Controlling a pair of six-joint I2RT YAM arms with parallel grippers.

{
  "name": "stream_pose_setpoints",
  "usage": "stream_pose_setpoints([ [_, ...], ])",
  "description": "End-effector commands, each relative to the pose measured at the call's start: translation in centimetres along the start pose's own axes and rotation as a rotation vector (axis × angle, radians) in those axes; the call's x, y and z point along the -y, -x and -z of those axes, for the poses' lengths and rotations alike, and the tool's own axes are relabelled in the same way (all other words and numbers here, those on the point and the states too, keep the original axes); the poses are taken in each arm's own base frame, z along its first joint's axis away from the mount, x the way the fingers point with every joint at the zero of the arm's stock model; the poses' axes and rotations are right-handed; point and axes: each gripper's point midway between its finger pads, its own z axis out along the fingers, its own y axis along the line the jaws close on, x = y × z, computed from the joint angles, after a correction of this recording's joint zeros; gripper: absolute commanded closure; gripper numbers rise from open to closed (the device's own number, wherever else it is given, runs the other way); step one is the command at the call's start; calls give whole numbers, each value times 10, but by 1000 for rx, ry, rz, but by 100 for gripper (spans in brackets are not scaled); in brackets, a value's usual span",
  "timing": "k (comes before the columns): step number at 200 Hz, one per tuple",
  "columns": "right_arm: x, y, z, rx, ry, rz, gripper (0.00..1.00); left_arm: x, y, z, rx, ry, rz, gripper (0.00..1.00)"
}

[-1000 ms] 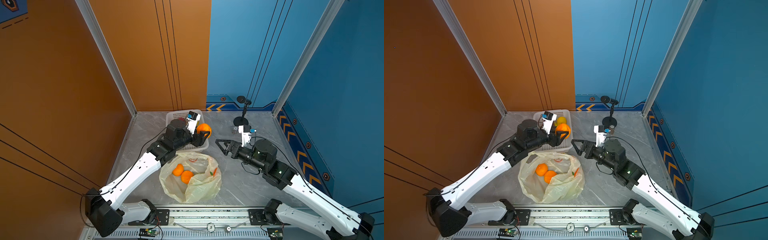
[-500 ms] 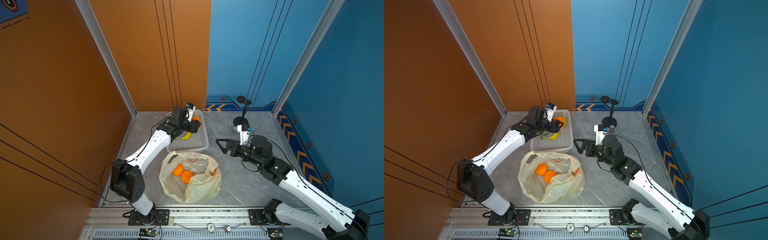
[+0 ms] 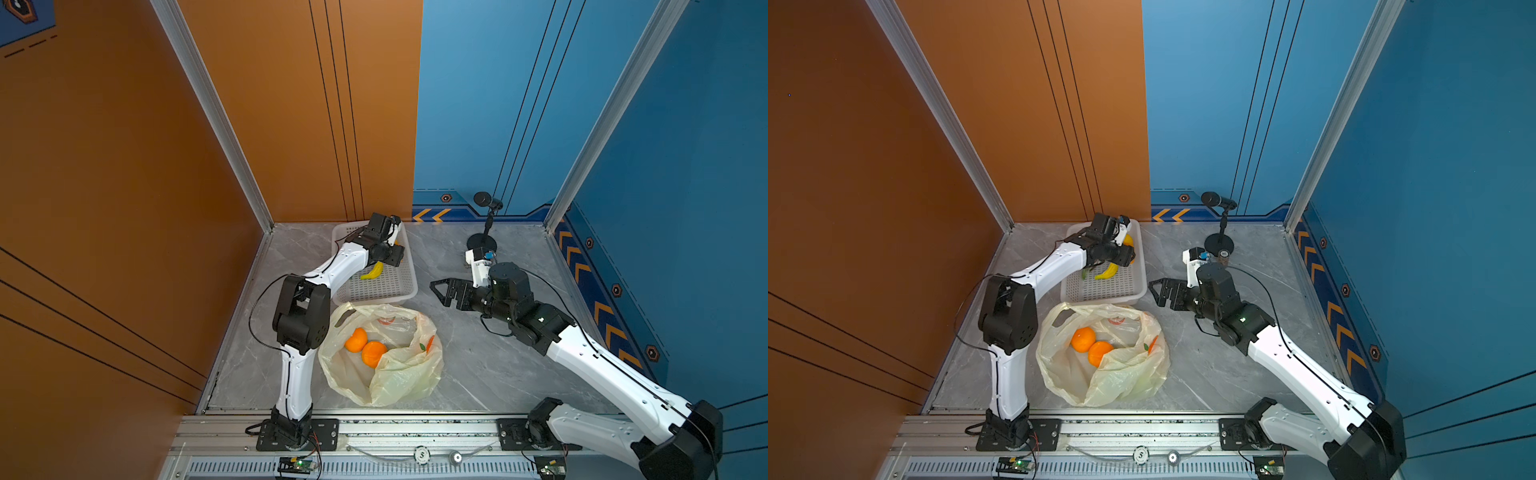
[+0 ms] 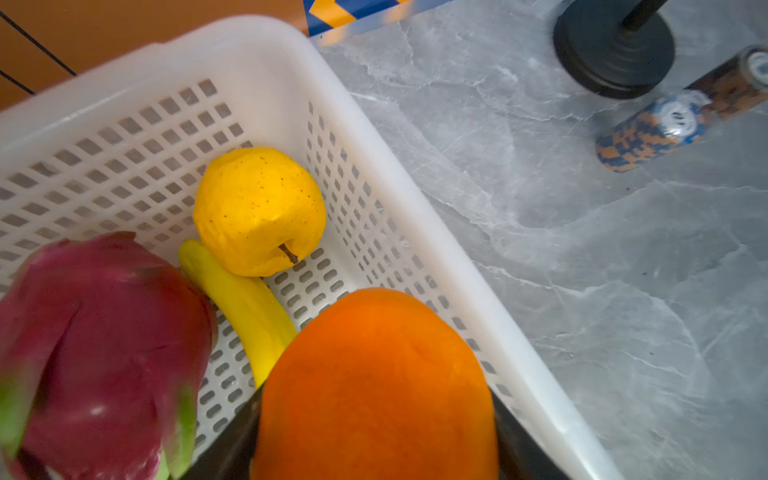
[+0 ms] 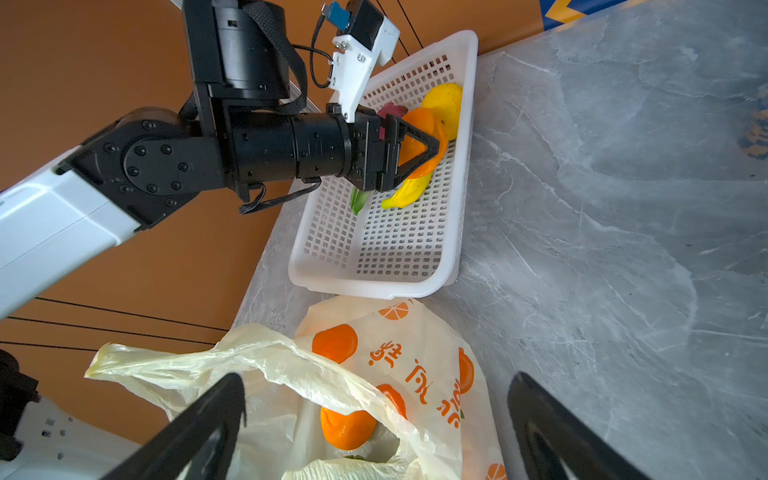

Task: Untie the knot of the plastic bag and take out the fruit
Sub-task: 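Lower the orange into the white basket with the left gripper while the right draws back, then move both grippers back down to the bag opening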

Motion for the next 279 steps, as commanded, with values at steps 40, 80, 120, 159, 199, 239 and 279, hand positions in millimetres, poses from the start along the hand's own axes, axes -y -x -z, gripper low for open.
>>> stream_pose_setpoints([
  [40, 1, 1, -3, -40, 5, 17, 0, -17, -11, -39, -69, 30, -17, 41],
  [80, 0, 5, 2, -27, 0, 12, 0, -20, -10, -53, -81, 13, 14, 28],
  [120, -7, 11, 11, -6, 11, 4, 0, -18, 5, -38, -41, -14, 47, 8],
  [159, -15, 13, 20, 9, 28, -7, 0, -10, 25, -1, 19, -40, 45, 8],
  [199, -23, 6, 32, 20, 12, 16, 0, -5, 42, 52, 91, -51, 43, 8],
  [239, -29, -2, 43, 12, -4, 35, 0, 7, 47, 114, 177, -67, 32, 8],
  [279, -52, -23, 48, -15, 31, 83, 0, 25, 35, 183, 268, -91, 33, 8],
])
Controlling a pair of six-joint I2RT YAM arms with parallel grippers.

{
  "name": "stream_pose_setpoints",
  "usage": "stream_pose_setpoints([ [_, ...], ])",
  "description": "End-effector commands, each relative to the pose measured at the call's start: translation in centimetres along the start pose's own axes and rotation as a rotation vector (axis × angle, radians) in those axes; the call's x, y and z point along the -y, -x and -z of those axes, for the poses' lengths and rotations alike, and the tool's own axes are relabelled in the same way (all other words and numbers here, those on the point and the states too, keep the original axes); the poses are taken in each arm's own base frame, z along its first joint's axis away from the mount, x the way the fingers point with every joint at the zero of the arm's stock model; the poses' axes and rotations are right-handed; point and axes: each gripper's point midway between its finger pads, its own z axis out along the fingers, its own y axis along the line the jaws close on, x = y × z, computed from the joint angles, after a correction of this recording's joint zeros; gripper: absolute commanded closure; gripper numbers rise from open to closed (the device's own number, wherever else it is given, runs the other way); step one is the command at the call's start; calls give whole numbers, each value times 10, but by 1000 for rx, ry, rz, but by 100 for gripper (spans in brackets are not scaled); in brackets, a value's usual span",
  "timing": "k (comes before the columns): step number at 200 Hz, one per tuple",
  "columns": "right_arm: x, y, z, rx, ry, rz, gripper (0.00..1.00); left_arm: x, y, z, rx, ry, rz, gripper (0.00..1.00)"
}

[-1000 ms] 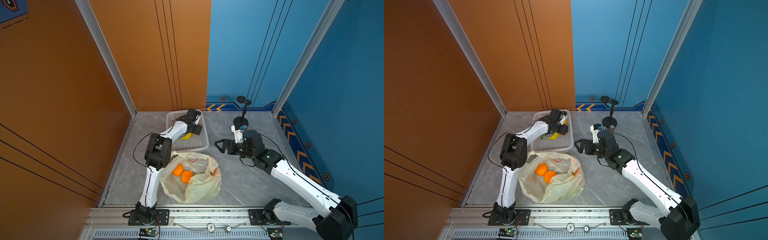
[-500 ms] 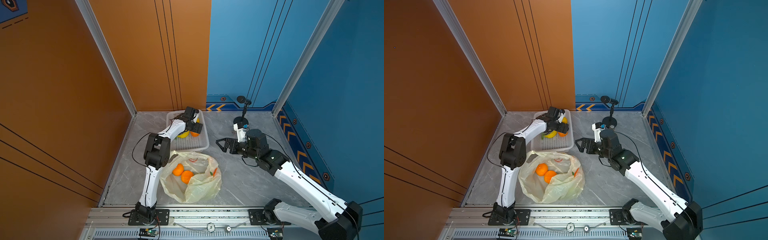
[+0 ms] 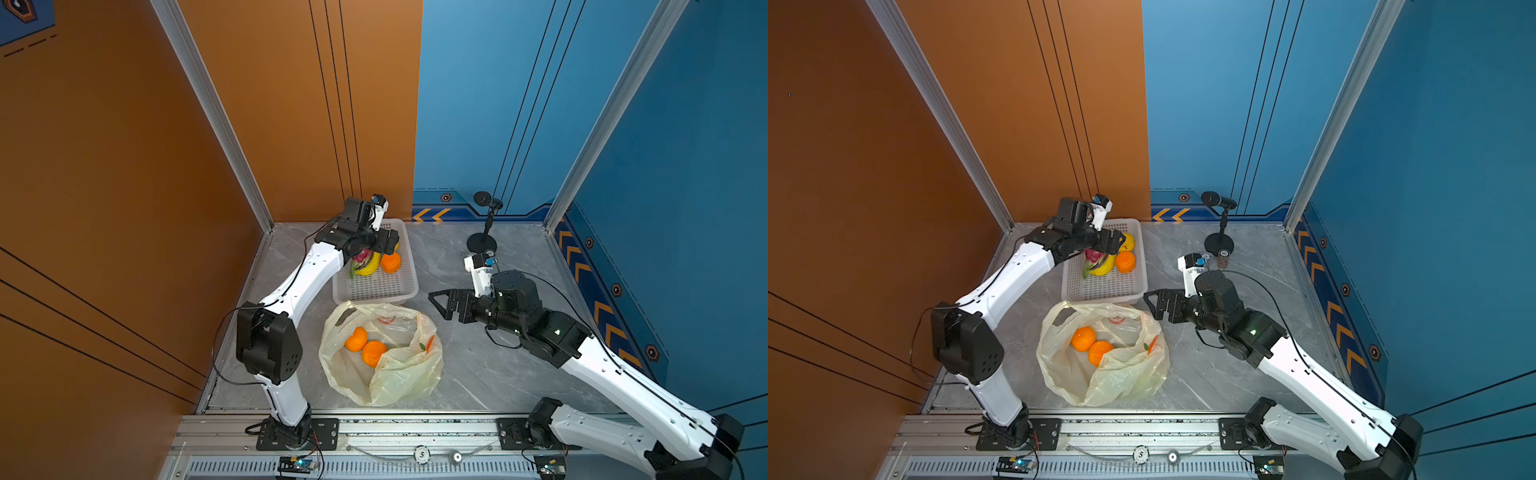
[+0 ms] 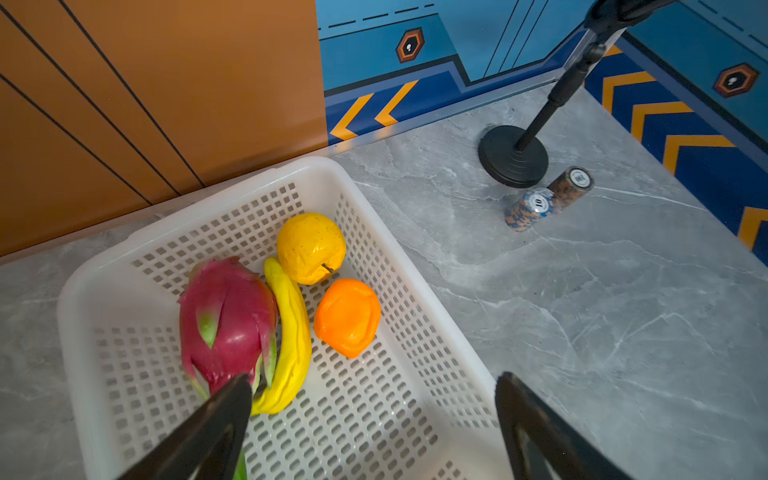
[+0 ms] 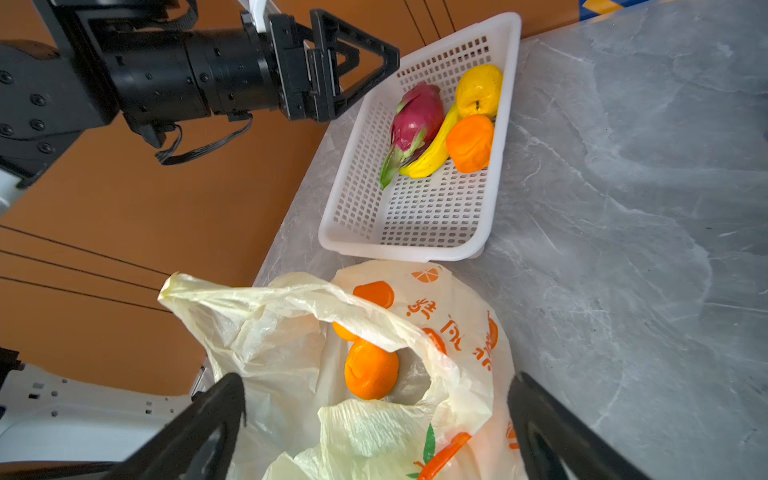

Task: Untie the knot of the plastic bag and take out the fruit
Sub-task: 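Move both grippers back down to the bag opening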

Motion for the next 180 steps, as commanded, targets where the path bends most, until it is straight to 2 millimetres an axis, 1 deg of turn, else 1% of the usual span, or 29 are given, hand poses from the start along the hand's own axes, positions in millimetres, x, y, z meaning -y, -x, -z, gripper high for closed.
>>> stream_pose_setpoints([
  [1, -8, 0, 10, 18, -20, 10, 0, 17, -2, 35, 45, -39, 10, 8],
  [14, -13, -5, 10, 9, -13, 20, 0, 24, -2, 60, 84, -44, 12, 8],
  [41, -21, -18, 8, -10, -6, 40, 0, 40, -13, 104, 142, -53, -2, 8],
  [70, -29, -32, 2, -33, 0, 57, 0, 49, -33, 145, 180, -60, 17, 9],
  [85, -34, -38, -1, -47, 6, 70, 0, 55, -46, 162, 175, -70, 25, 9],
  [101, -40, -46, -6, -66, 20, 83, 0, 61, -64, 175, 146, -66, 22, 11],
  [123, -48, -59, -15, -99, 34, 103, 2, 70, -92, 187, 95, -58, 14, 12],
  [134, -50, -68, -22, -127, 34, 112, 4, 75, -106, 191, 67, -65, 16, 12],
  [136, -51, -70, -23, -132, 34, 115, 4, 76, -107, 192, 64, -68, 17, 16],
  [138, -51, -71, -24, -136, 34, 117, 4, 77, -110, 192, 57, -68, 17, 17],
  [168, -48, -102, -43, -225, 0, 159, 9, 91, -143, 200, 9, -101, 53, 22],
  [178, -45, -112, -49, -257, -15, 180, 11, 96, -147, 204, 17, -117, 72, 23],
  [180, -45, -115, -50, -266, -18, 184, 11, 95, -155, 200, -3, -112, 70, 23],
])
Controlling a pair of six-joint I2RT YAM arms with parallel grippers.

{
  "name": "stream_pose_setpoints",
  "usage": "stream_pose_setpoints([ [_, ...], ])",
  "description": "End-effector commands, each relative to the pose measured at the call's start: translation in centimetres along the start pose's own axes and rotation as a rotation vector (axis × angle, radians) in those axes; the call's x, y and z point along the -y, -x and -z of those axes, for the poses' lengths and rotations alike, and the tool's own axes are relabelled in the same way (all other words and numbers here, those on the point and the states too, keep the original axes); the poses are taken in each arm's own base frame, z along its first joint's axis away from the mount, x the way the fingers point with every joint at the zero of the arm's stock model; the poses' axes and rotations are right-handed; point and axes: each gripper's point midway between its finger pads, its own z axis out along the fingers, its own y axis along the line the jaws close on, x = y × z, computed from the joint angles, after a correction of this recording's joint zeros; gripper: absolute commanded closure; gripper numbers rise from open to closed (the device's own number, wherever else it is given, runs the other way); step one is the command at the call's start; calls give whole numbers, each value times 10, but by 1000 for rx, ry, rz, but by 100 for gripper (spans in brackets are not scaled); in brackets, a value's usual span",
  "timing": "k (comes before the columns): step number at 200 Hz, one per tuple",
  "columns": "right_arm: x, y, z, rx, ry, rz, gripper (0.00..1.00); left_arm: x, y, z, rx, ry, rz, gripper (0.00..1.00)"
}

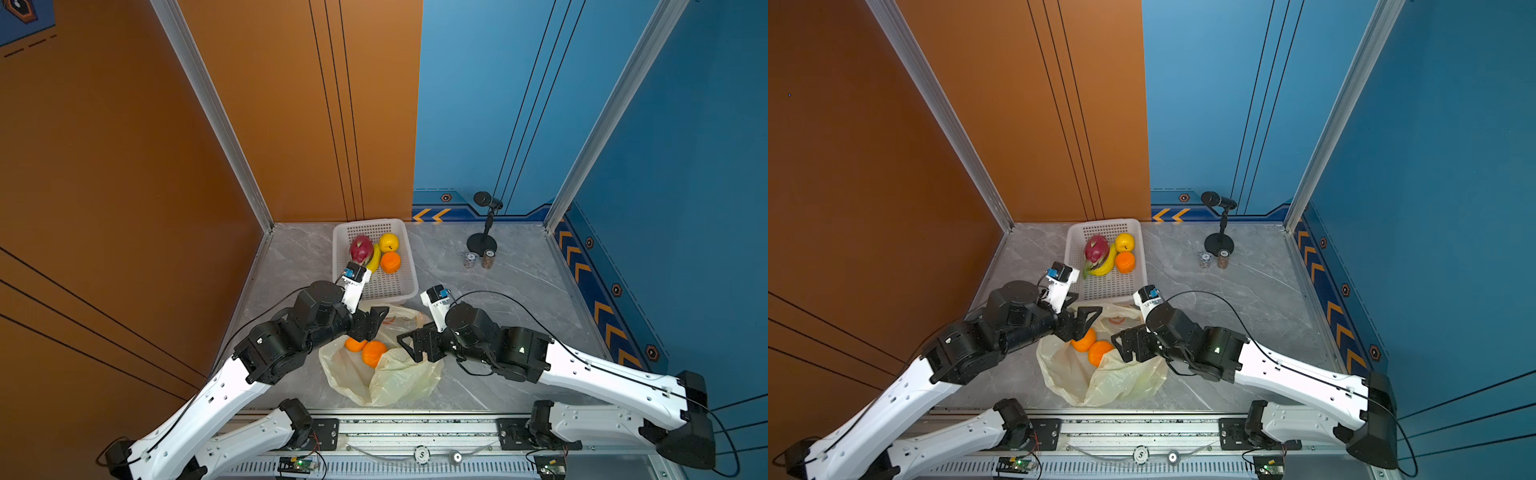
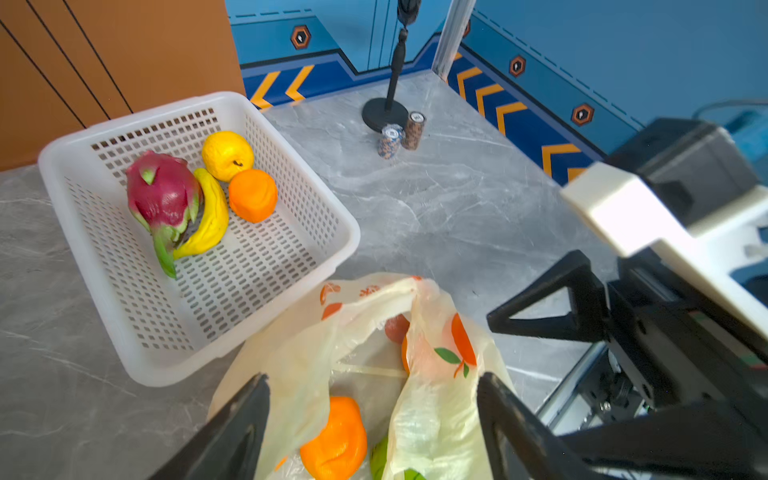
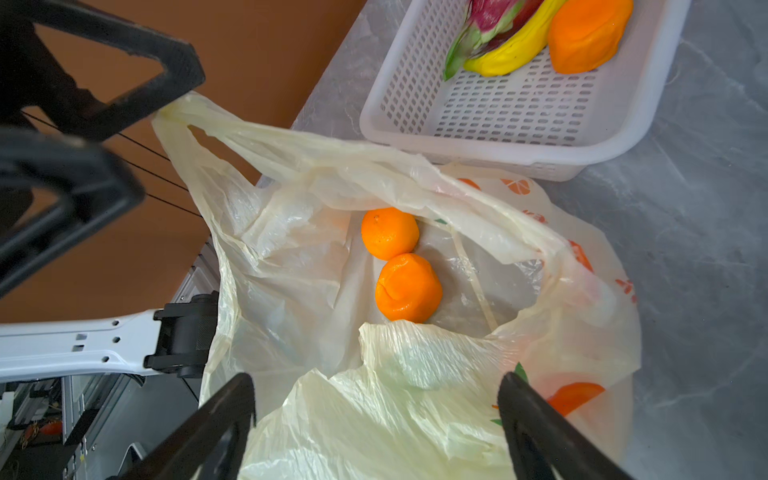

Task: Untie the knot of the plastic bag and take out the fruit
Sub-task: 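Move both grippers back down to the bag opening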

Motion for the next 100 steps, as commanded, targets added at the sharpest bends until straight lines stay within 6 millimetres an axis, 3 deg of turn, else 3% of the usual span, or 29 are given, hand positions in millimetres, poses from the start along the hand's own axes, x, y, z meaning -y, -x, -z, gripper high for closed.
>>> stream_pose_setpoints([
  [1, 3, -15, -16, -47, -36, 28, 12, -8, -33, 2, -60, 56, 69, 23],
  [24, 18, -38, -31, -127, -102, 52, 15, -1, -54, 3, -91, 26, 102, 26],
  [45, 47, -59, -39, -181, -215, 47, 19, 8, -73, -1, -140, -10, 124, 28],
  [78, 98, -83, -28, -216, -405, 35, 25, 35, -102, -13, -222, -96, 128, 29],
  [100, 132, -113, -22, -289, -486, 34, 25, 54, -124, -25, -289, -140, 83, 29],
])
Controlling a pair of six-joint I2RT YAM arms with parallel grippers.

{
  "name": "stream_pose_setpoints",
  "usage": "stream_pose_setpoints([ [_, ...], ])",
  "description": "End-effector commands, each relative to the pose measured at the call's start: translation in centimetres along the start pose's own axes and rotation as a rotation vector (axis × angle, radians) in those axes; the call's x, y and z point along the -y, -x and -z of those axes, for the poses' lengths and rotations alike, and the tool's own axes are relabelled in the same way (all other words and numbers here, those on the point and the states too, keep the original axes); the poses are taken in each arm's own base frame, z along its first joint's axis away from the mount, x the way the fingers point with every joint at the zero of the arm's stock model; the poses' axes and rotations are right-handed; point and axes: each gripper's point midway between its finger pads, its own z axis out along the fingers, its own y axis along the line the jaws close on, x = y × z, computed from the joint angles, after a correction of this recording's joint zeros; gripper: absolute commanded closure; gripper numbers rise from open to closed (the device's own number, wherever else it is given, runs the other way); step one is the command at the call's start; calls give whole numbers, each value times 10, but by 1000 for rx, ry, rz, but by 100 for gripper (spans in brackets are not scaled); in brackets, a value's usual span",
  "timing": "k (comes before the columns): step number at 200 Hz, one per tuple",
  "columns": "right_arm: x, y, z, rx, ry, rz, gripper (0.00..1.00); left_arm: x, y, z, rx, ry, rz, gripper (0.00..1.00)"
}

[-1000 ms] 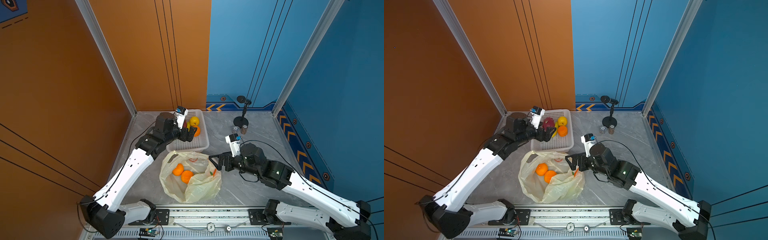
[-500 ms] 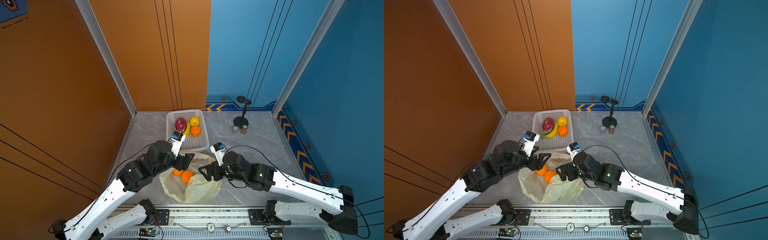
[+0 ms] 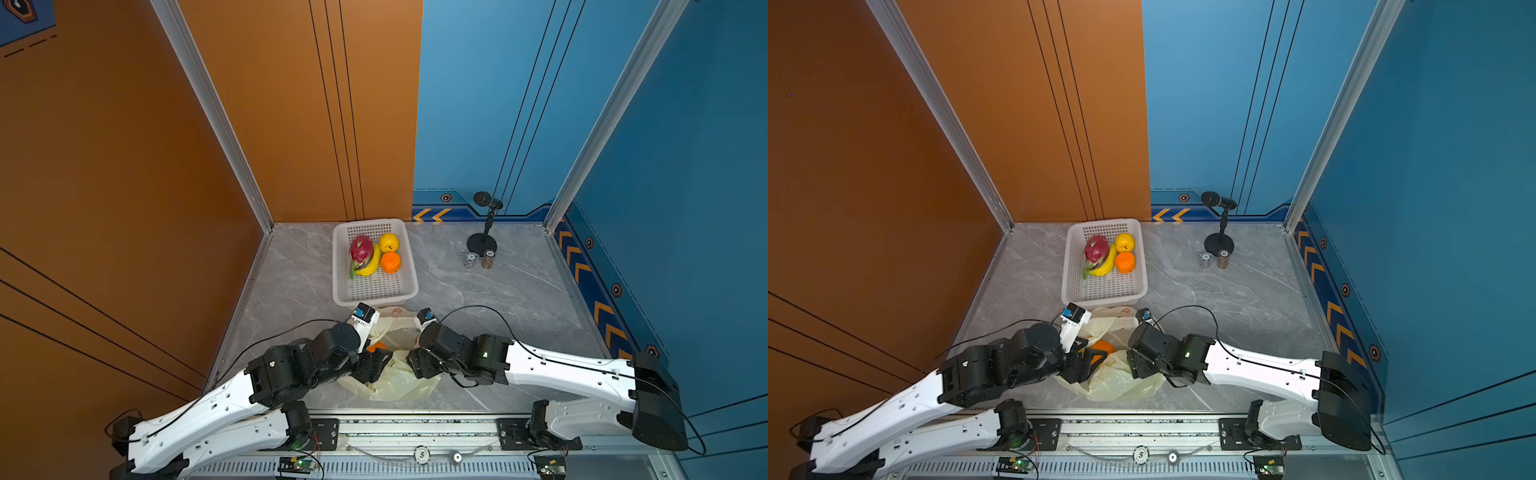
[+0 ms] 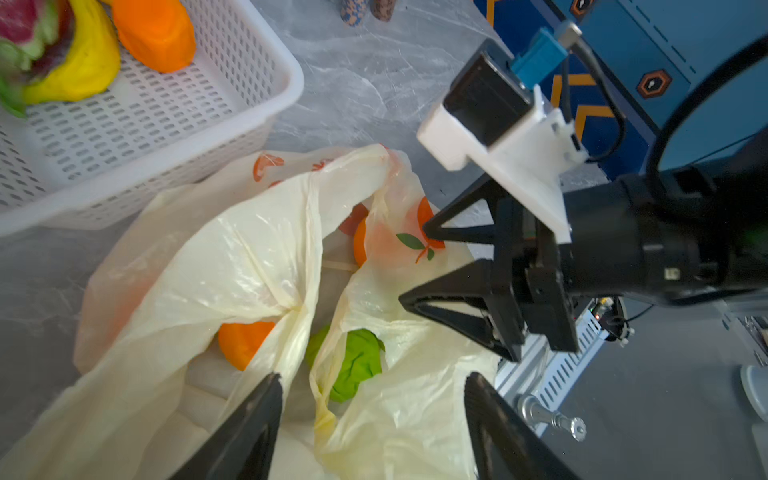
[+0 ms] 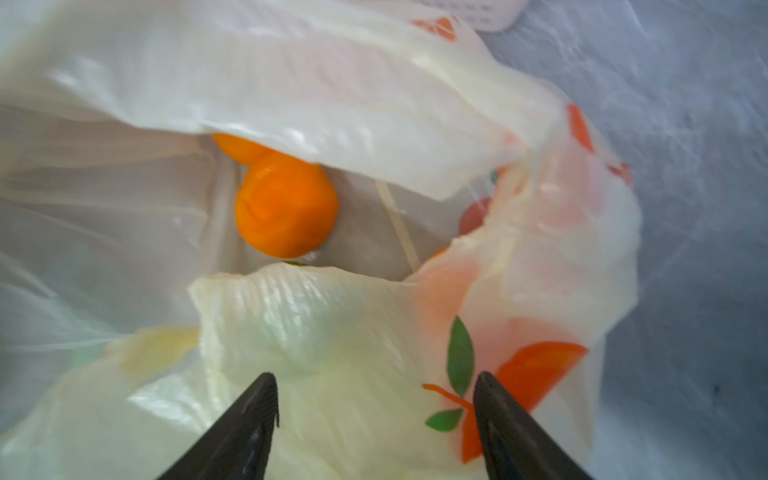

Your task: Untie the knot of the plastic bag and take out the fruit

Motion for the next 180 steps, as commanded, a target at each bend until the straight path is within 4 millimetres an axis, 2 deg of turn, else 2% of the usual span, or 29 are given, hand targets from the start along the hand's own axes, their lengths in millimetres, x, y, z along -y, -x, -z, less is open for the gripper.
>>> stream_pose_setpoints([
  [1, 51, -34, -6, -77, -174, -12, 25, 17, -19, -18, -71, -48, -3, 29],
  [18, 74, -59, -11, -140, -244, -10, 26, 28, -32, -33, -122, -64, -50, 28],
  [38, 89, -78, -14, -173, -277, -20, 26, 35, -46, -50, -171, -62, -115, 28],
  [53, 94, -84, -15, -183, -292, -27, 25, 36, -59, -63, -202, -56, -142, 28],
  [67, 91, -79, -11, -178, -294, -22, 24, 34, -70, -74, -229, -52, -147, 29],
  [98, 70, -51, 15, -82, -248, 11, 18, 22, -90, -88, -270, -19, -129, 30],
  [125, 40, -24, 42, 28, -124, 2, 19, 16, -101, -92, -283, -10, -125, 30],
  [150, 4, -6, 58, 94, 58, -28, 31, 11, -110, -97, -288, -9, -107, 30],
  [180, -29, 6, 52, 115, 192, -55, 45, 9, -121, -102, -302, -24, -88, 31],
])
